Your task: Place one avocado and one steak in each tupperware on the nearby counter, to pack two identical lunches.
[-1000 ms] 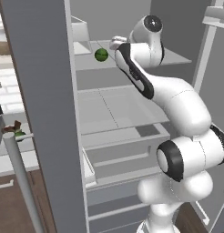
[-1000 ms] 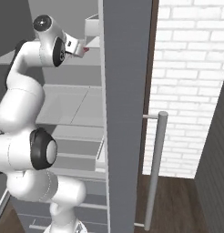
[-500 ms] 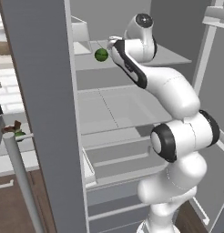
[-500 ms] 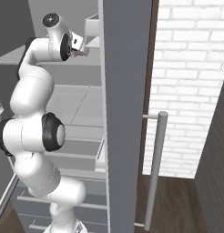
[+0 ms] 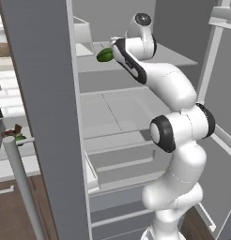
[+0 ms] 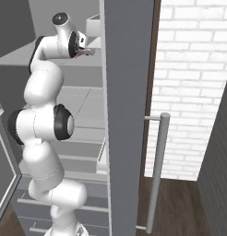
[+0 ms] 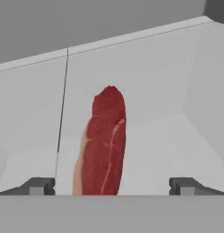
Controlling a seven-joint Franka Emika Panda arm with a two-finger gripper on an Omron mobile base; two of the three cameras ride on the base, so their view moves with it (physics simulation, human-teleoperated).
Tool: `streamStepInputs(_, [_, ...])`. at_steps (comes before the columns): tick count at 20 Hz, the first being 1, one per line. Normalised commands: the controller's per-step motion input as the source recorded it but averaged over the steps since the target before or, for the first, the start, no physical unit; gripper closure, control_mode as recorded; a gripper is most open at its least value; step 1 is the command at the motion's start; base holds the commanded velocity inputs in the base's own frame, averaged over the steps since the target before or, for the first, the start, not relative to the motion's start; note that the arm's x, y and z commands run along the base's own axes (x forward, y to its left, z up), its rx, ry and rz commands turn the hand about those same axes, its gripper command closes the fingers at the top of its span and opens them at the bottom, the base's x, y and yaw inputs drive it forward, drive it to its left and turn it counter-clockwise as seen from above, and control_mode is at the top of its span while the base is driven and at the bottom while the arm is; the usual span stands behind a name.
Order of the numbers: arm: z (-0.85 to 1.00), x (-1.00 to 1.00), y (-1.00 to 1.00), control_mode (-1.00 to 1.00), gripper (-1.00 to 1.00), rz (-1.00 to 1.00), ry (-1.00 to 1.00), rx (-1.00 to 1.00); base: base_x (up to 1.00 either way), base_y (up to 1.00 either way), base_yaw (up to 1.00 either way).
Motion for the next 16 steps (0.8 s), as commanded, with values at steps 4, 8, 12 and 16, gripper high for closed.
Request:
streamStepInputs(4, [-0.22,0.51,0.23,-1.00,-1.00,0.00,0.06,-0.07,0.00,0.00,0.00])
streamStepInputs(8, [-0.37,0.56,0.26,-1.00,-1.00,0.00,0.06,-0.08,0.00,0.00,0.00])
streamStepInputs(12, [-0.46,0.45,0.21,-1.00,1.00,-0.02,0.05,-0.09,0.00,0.00,0.00])
streamStepInputs(16, [-0.61,-0.08,0.05,-1.00,1.00,-0.07,0.09,-0.07,0.00,0.00,0.00])
